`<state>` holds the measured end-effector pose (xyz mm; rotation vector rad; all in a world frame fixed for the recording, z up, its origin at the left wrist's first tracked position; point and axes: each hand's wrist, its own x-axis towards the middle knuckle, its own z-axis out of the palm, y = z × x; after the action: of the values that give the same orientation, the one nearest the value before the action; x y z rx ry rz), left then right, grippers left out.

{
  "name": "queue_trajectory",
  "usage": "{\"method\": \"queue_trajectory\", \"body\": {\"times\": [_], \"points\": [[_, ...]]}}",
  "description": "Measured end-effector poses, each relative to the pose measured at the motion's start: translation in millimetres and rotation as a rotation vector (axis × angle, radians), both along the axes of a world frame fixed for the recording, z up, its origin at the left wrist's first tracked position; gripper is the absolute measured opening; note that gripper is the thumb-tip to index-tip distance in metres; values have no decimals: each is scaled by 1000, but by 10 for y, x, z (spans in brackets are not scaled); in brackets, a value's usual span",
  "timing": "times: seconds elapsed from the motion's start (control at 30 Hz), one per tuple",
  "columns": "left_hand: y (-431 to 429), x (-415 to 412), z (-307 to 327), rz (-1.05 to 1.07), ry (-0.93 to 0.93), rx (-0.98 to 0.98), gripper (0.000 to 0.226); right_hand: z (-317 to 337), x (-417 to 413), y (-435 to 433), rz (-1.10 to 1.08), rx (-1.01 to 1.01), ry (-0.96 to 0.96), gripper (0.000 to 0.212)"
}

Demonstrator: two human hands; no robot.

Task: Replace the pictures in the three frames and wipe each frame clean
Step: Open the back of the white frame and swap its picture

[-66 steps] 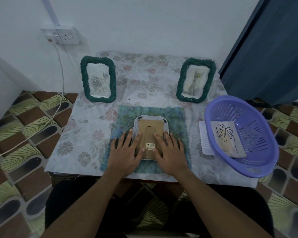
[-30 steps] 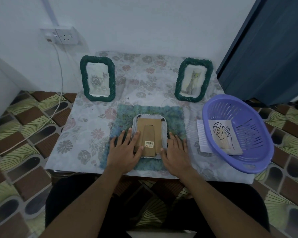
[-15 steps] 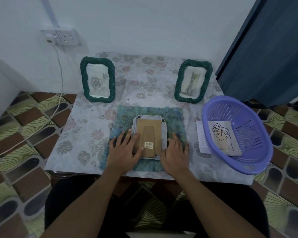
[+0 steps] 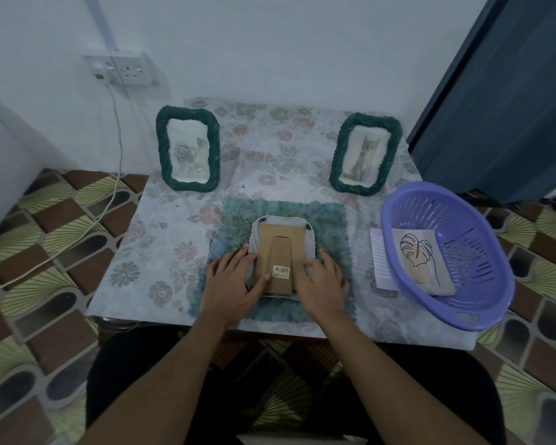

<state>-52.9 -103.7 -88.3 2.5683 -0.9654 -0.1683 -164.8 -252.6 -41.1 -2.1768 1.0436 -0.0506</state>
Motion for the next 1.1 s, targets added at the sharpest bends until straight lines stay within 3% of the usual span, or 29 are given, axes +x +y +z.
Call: {"method": "queue_trajectory", "body": {"times": [0.5,0.77,0.97,1.1], "points": [[-1,-4,-3,15,7,-19,73,222,156,-34,-184,275,-115,17],[9,-9,26,9,32,-49,73,278,299,-6,28,127,4,29],[-15,9,137,78,140,-124,77,272,246,72,-42,216,-287,18],[-10,118,221,174,386,-264,70,363,238,133,20,187,-428,16]]}}
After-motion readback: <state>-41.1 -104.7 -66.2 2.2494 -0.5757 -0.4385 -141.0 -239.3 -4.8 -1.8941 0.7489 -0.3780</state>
